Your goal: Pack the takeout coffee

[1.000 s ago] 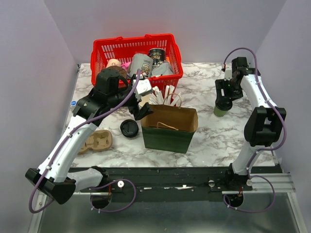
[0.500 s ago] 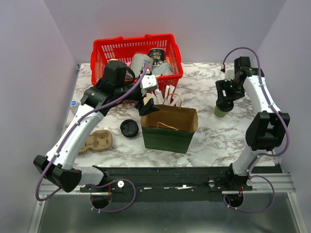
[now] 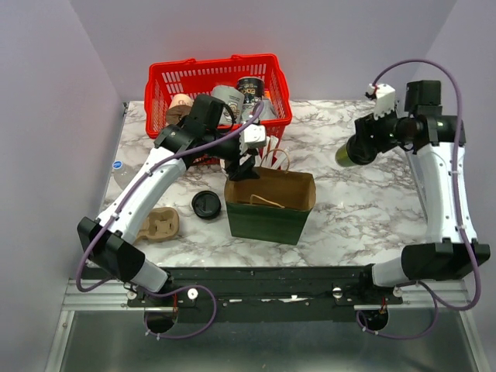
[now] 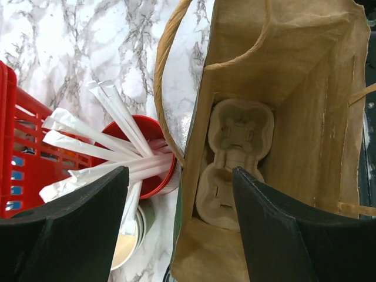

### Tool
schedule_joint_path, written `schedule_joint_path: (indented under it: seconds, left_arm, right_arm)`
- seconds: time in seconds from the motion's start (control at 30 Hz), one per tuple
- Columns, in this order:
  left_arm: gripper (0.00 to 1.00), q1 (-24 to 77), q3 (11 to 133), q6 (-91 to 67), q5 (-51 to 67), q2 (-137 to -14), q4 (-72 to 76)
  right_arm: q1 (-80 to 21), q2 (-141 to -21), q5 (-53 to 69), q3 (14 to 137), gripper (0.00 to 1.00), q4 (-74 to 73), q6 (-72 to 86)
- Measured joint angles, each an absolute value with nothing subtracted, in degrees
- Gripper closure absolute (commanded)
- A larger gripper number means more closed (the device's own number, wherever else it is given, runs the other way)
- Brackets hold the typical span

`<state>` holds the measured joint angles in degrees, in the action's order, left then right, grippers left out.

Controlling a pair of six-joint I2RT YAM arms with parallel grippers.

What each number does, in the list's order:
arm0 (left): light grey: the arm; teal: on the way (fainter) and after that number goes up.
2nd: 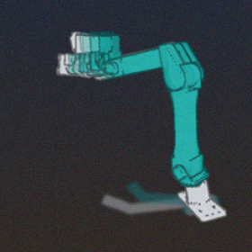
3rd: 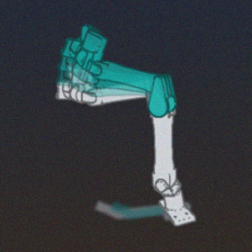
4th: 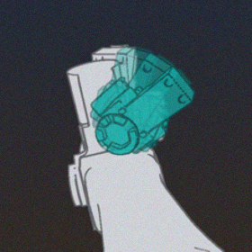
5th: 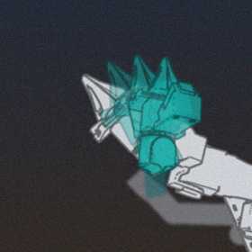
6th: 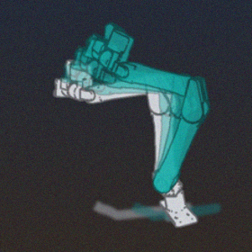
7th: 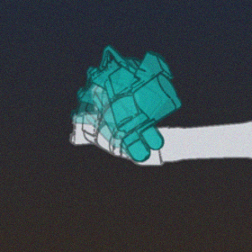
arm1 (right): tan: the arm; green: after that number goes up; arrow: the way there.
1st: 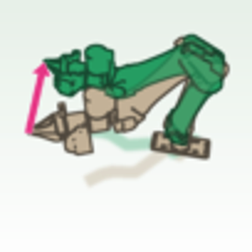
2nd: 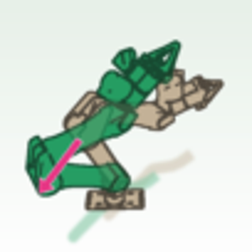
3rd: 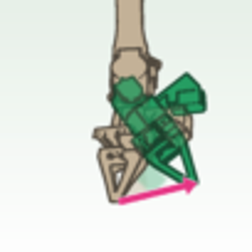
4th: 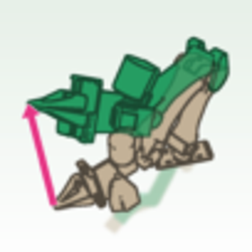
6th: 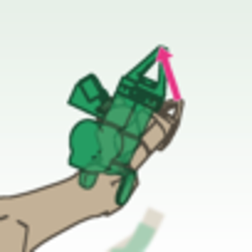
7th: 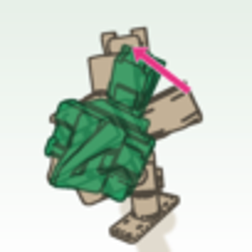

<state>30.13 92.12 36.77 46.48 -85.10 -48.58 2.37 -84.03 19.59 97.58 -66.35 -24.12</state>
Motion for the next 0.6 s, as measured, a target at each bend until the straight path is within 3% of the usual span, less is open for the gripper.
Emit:
schedule_joint_path:
  seconds: [0.07, 0.23, 0.3, 0.43, 0.53, 0.6]
  left_arm:
    - [0.39, 30.2, 92.2, 37.1, 46.9, -86.0, -48.7]
    - [0.55, 30.8, 94.6, 38.9, 48.1, -89.6, -51.1]
    - [0.67, 31.1, 95.2, 39.5, 48.5, -90.8, -51.9]
    - [0.78, 31.6, 95.3, 40.2, 49.0, -92.0, -53.5]
    - [1.00, 31.9, 96.1, 40.4, 49.3, -92.8, -54.8]
    - [1.00, 31.9, 96.6, 40.1, 49.6, -93.0, -55.4]
  right_arm:
    - [2.4, -81.7, 22.4, 99.9, 0.99, -66.3, -24.7]
    - [2.4, -76.4, 30.5, 106.1, 0.99, -66.4, -26.7]
    - [2.4, -74.7, 34.3, 107.7, 0.99, -66.5, -28.4]
    - [2.4, -71.3, 41.7, 109.3, 0.99, -67.6, -33.1]
    - [2.2, -69.7, 46.7, 110.8, 0.99, -69.2, -35.6]
    - [1.6, -69.1, 50.0, 113.1, 0.99, -70.3, -36.5]
